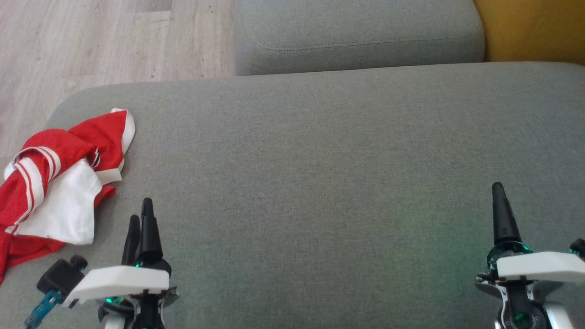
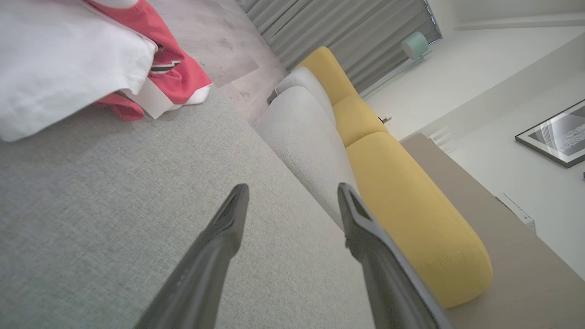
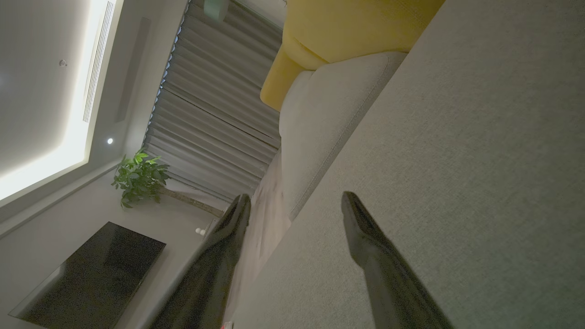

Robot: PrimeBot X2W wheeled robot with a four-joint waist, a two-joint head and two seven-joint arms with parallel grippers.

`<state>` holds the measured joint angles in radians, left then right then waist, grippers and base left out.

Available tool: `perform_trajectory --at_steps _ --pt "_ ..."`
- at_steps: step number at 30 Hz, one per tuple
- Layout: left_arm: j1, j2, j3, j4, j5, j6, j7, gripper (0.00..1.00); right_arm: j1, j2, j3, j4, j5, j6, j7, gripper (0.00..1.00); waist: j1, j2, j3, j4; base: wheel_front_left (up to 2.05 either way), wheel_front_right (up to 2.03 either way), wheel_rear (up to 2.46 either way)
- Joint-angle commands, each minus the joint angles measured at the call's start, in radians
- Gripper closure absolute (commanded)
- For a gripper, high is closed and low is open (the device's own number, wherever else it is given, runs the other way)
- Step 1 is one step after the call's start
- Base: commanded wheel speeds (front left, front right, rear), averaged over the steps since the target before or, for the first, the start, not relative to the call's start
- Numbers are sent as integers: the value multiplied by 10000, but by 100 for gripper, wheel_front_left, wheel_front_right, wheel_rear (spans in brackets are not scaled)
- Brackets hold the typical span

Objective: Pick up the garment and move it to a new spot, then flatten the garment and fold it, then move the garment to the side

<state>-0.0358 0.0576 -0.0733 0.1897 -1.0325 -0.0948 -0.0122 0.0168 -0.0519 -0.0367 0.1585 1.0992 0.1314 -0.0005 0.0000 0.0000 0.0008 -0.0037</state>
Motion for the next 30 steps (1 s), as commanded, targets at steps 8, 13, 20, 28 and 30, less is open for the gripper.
perform_trajectory --at_steps 8,13,20,28,30 --pt "-489 426 -319 -558 1314 281 -351 0 -102 -309 355 -810 -1204 -3 -144 0 0 0 -23 26 0 0 0" --pt "-513 552 -475 -566 1831 428 -470 0 -54 -342 471 -956 -1716 -3 -140 0 0 0 -27 45 0 0 0" --pt "-563 775 -659 -496 2718 757 -678 0 44 -366 626 -1160 -2557 -4 -106 0 0 0 -38 77 0 0 0" --pt "-542 993 -792 -416 3586 1073 -915 0 145 -393 786 -1364 -3502 -4 -100 0 0 0 -62 84 0 0 0" --pt "-532 1031 -810 -413 3762 1116 -974 0 174 -391 815 -1412 -3735 -4 -95 0 0 0 -65 85 0 0 0"
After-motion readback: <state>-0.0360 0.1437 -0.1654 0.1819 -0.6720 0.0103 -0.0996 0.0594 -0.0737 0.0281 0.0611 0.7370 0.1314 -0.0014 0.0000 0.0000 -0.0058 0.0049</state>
